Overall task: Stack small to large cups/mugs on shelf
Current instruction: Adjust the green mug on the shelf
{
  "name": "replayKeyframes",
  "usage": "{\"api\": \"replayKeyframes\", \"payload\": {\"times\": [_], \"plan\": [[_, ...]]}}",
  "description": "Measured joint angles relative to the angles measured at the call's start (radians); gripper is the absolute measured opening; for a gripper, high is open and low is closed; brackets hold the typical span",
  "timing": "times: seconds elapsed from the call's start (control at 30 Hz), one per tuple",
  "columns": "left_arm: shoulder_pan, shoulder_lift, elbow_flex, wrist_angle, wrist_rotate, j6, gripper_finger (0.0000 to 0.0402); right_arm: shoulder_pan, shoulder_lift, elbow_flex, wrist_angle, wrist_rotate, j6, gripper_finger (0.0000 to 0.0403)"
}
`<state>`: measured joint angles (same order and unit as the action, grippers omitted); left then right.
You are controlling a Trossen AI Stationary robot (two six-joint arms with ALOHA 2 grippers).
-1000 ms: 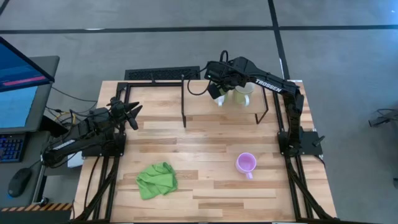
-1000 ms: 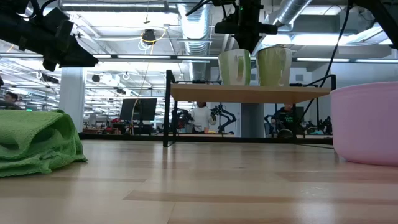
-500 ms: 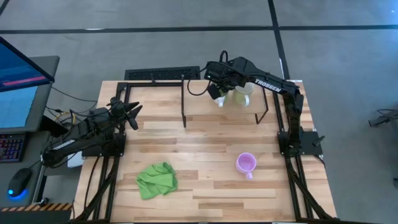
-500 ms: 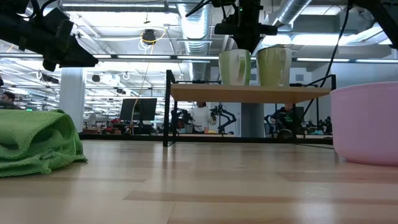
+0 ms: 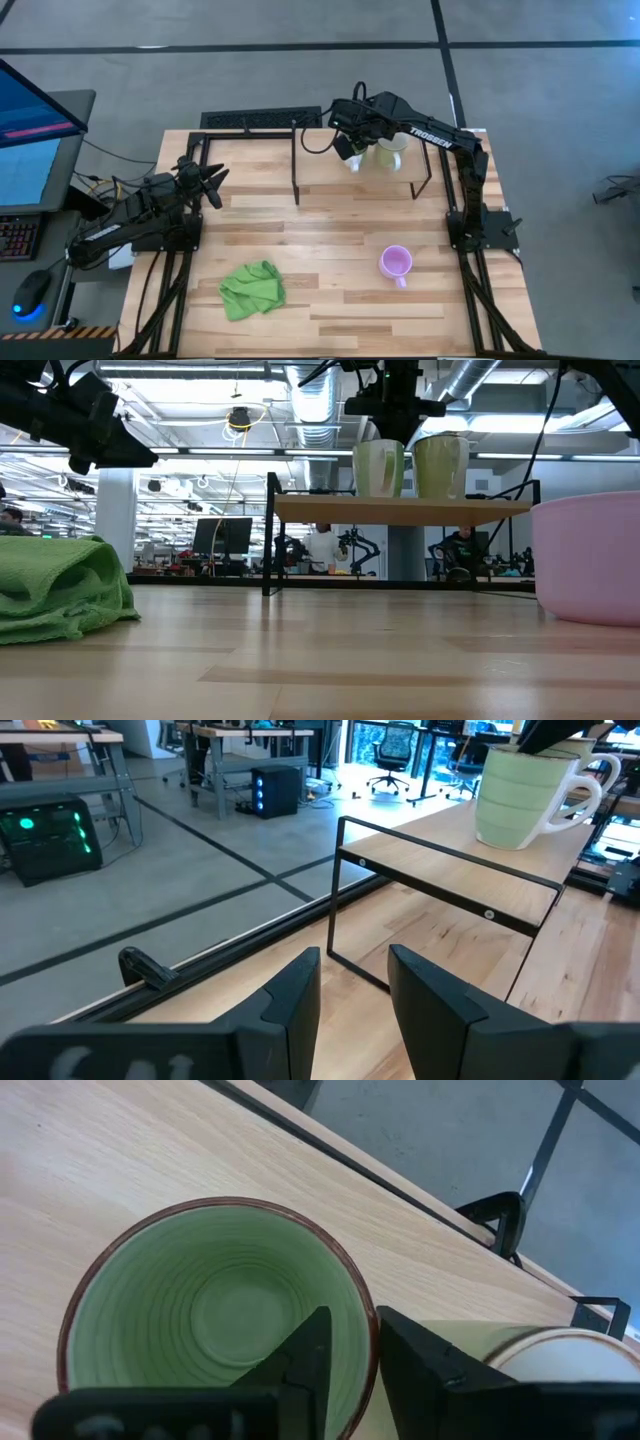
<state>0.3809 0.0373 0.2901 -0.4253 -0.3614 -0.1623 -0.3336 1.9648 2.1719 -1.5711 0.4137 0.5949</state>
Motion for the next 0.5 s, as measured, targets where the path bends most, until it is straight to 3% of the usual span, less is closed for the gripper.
{"api": "replayKeyframes", "payload": {"times": [0.5], "plan": [[0.000, 0.000, 0.000, 0.005, 0.000, 0.000, 0.0110, 0.000, 0.000, 0.000, 0.000, -0.002, 0.008, 0.0163]]}}
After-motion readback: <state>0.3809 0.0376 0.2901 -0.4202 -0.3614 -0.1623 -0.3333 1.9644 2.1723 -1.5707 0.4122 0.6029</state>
